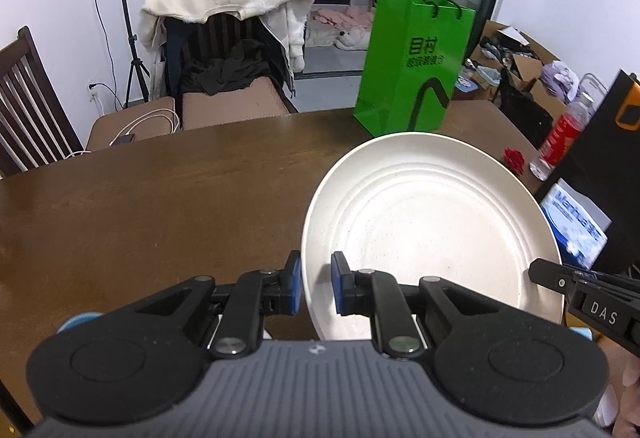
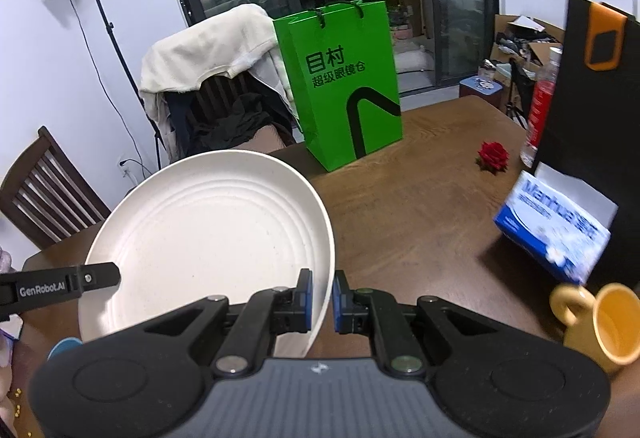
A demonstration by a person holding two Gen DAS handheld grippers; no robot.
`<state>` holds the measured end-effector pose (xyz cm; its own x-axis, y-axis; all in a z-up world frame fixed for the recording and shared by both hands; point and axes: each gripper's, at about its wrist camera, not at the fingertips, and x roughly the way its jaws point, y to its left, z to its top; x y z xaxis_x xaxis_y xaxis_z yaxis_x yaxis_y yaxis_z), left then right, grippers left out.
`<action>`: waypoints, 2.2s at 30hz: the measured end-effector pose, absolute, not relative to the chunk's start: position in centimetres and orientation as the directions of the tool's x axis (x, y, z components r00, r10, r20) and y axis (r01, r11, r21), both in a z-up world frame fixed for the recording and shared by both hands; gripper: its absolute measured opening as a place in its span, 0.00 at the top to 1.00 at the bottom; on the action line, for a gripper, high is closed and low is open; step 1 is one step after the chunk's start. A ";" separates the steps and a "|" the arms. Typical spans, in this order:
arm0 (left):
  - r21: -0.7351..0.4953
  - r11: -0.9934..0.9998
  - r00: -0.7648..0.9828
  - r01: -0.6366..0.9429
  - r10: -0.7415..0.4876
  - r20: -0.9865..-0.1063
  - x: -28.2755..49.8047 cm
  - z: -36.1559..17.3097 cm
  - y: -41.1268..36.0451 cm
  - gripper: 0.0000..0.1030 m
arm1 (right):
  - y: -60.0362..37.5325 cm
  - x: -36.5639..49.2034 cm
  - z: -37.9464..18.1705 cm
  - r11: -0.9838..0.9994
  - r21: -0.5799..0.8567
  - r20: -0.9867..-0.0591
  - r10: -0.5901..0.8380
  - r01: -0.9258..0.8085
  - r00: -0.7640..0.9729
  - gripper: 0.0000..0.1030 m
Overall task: Organize plates and bowls
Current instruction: 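Lift the gripped beige plate up off the table with both grippers, then carry the beige plate with both grippers back past the bowls to the stack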
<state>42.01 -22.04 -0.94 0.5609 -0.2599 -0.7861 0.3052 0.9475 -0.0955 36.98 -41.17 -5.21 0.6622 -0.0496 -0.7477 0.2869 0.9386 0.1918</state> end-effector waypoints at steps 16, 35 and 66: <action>-0.122 0.958 0.575 0.259 -0.254 -0.778 36.1 1.1 -22.2 0.85 | -41.4 31.1 -3.5 0.950 0.187 -0.748 -0.028 0.250 0.663 0.90; -0.127 0.973 0.590 0.191 -0.217 -0.778 29.3 1.9 -23.1 0.85 | -43.9 26.3 -2.8 0.965 0.196 -0.748 0.033 0.174 0.662 0.90; -0.142 0.988 0.620 0.063 -0.151 -0.770 18.9 1.6 -23.5 0.85 | -44.7 18.6 -2.5 0.980 0.197 -0.743 0.126 0.035 0.657 0.90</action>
<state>18.91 -23.47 1.61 0.6198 -0.1507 -0.7702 0.0632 0.9878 -0.1424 18.60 -44.75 -2.52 0.6568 0.1264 -0.7434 0.0347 0.9797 0.1972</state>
